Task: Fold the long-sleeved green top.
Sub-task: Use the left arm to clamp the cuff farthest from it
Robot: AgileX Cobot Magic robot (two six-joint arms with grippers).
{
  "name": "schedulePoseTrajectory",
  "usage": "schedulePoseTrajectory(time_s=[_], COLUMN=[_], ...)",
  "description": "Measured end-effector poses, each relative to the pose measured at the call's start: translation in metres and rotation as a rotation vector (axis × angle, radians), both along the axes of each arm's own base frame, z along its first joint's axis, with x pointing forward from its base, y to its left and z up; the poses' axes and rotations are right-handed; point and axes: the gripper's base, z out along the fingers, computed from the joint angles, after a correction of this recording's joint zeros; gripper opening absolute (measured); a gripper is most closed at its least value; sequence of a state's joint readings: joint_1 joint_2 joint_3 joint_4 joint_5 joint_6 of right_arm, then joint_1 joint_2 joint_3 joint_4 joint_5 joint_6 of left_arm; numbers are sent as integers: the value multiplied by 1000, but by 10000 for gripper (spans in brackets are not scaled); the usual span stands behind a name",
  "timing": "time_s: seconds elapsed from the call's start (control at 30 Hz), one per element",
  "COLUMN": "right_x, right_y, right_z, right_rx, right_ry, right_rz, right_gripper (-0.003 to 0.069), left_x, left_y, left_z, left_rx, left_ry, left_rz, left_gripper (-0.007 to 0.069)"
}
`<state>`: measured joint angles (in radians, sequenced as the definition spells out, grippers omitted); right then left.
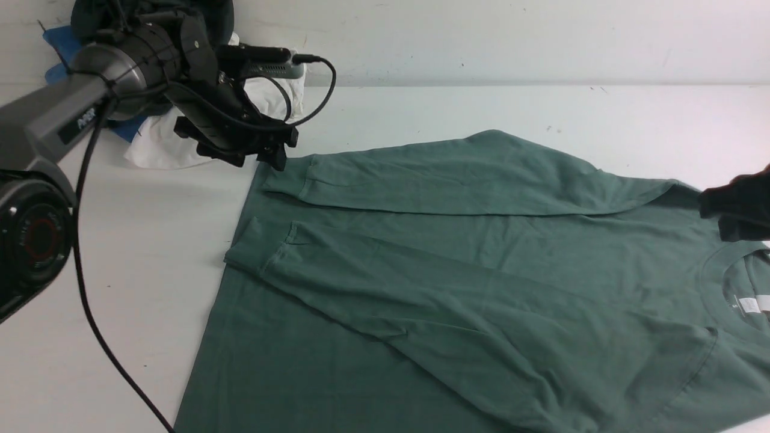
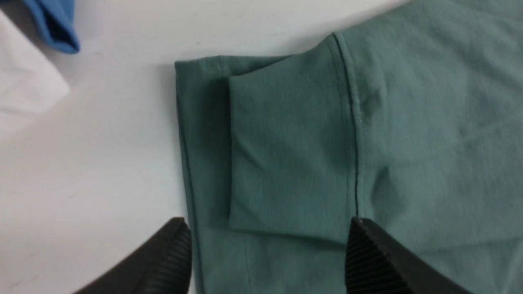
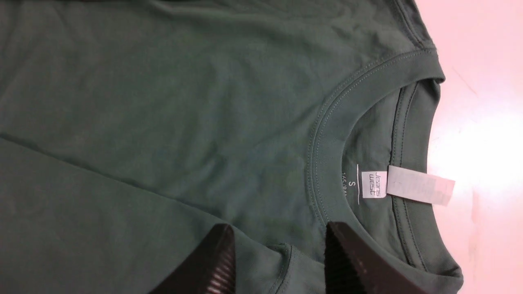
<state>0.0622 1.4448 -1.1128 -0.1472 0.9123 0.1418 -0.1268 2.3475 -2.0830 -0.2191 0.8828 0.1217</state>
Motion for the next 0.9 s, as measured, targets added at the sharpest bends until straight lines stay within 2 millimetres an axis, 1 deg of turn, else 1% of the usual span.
schedulePoseTrajectory(time_s=[0.03, 0.07, 0.13, 0.27, 0.33, 0.4, 0.63, 0.7, 0.73, 0.77, 0.8, 0.9], right_x=[0, 0, 0, 0, 1, 1, 1, 1, 1, 1, 1, 1], right_y=[0, 0, 0, 0, 0, 0, 0, 0, 0, 0, 0, 0], right_z=[0, 0, 0, 0, 0, 0, 0, 0, 0, 0, 0, 0], right_rx=[0, -3, -6, -7, -6, -6, -4, -3, -3, -3, -3, -4], right_ry=[0, 2, 3, -1, -7, -10, -10, -10, -10, -10, -10, -10], right_rz=[0, 5, 10, 12, 13, 14, 13, 13, 13, 13, 13, 14], right_gripper=[295, 295, 295, 295, 295, 295, 295, 295, 295, 295, 295, 295], left_x=[0, 6, 12, 16, 16, 16, 15, 14, 13, 13, 12, 9], left_y=[0, -1, -3, -5, -5, -5, -9, -14, -14, -14, -15, -15], left_z=[0, -10, -21, -33, -38, -39, -39, -37, -34, -34, -28, -13], left_rx=[-2, -11, -27, -40, -39, -34, -21, -15, -14, -13, -14, -15], left_ry=[0, 7, 11, 25, 36, 40, 39, 31, 28, 26, 24, 22], left_rz=[0, 3, 6, 9, 9, 8, -23, -44, -50, -52, -56, -66], left_gripper=[465, 465, 465, 456, 427, 381, 170, 90, 66, 56, 30, 24])
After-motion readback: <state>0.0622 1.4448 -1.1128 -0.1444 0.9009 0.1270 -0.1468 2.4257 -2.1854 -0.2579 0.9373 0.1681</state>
